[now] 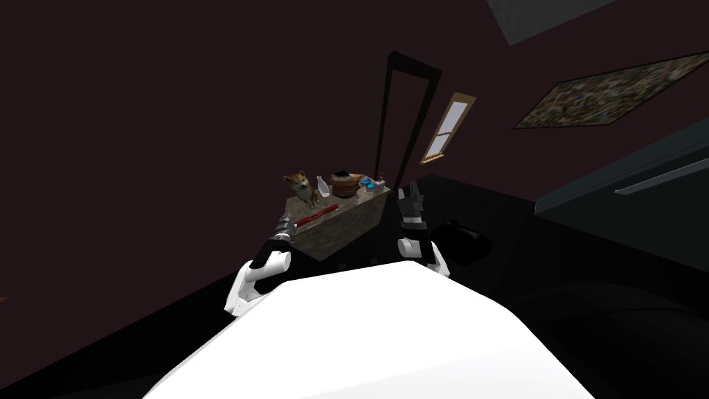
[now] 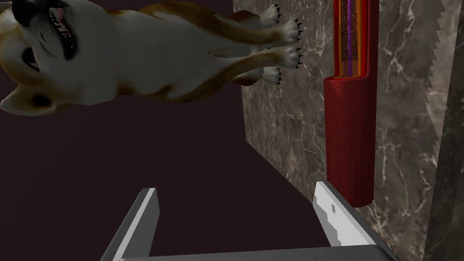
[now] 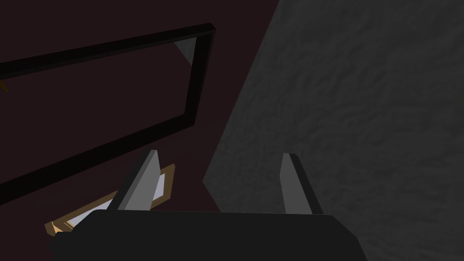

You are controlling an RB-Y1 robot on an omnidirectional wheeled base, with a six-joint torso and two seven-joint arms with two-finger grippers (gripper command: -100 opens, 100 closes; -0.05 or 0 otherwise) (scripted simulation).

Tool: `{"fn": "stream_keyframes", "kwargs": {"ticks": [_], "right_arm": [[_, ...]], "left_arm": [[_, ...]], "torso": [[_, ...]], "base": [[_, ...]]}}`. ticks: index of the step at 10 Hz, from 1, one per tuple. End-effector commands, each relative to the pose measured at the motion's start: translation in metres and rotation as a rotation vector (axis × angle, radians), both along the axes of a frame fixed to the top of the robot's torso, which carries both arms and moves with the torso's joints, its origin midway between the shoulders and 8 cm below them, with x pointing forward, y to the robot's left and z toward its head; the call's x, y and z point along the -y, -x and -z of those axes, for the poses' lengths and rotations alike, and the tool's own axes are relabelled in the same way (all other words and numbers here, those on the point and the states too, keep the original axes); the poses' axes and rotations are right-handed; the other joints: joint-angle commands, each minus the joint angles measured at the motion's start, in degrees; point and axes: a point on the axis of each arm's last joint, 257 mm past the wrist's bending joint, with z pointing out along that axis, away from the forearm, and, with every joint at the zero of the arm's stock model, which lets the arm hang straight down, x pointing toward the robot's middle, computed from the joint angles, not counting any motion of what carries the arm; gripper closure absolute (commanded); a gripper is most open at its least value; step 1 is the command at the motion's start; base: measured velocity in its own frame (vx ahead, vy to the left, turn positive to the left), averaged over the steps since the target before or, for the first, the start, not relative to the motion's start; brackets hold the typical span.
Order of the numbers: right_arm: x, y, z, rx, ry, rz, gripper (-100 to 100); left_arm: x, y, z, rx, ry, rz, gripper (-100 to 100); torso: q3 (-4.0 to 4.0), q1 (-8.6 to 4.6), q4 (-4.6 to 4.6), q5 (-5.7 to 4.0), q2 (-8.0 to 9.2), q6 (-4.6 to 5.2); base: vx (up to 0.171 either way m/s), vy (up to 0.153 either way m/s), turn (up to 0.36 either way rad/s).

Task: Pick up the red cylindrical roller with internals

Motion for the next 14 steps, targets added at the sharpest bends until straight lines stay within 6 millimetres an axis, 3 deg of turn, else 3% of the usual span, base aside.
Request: {"fn": "stream_keyframes", "kwargs": {"ticks": [1, 14], "right_arm": [[0.000, 0.000, 0.000, 0.000, 0.000, 0.000, 0], [0.000, 0.000, 0.000, 0.000, 0.000, 0.000, 0]], "left_arm": [[-0.002, 0.002, 0.006, -0.027, 0.008, -0.008, -100], [-0.023, 0.032, 0.068, -0.316, 0.149, -0.085, -100]], "torso": [[0.00, 0.00, 0.00, 0.00, 0.00, 0.00], [-0.04, -0.03, -0.02, -0.01, -0.06, 0.00]], "base": [[0.017, -0.010, 0.003], [0.056, -0.034, -0.005]]}}
